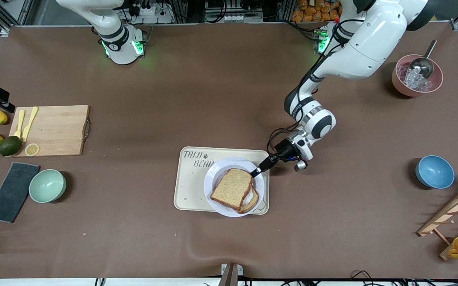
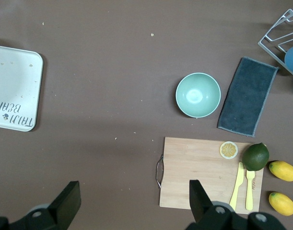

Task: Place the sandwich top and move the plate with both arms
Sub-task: 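Slide the white plate onto the bear-printed tray with the left gripper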

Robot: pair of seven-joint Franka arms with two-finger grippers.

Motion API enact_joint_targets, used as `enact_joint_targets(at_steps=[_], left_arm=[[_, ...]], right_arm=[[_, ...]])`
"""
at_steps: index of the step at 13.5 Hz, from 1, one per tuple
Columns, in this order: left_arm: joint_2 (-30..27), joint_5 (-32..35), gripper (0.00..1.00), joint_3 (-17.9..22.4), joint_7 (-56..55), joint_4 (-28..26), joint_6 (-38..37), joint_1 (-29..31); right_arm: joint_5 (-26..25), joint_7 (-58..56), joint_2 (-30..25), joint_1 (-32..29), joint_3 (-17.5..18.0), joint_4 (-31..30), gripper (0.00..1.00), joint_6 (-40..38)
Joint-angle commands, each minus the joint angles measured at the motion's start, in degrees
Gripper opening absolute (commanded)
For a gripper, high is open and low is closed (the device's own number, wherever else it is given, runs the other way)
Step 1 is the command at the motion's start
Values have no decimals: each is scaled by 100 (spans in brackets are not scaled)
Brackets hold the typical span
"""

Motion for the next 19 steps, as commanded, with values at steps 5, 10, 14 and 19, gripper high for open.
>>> enact_joint_targets(at_steps=[5, 10, 14, 19], left_arm=[[318, -117, 0, 24, 339, 197, 311, -196], [380, -126, 71, 24, 689, 197, 548, -293], [301, -170, 100, 6, 954, 180, 654, -223], [-85, -170, 100, -37, 902, 118, 1248, -178]], right_arm=[[-90, 94, 6, 5, 10, 14, 100, -26], [-90, 94, 15, -13, 1, 14, 100, -26], [-90, 112, 15, -4, 1, 14, 100, -26], [-90, 121, 33, 5, 1, 5, 100, -17]])
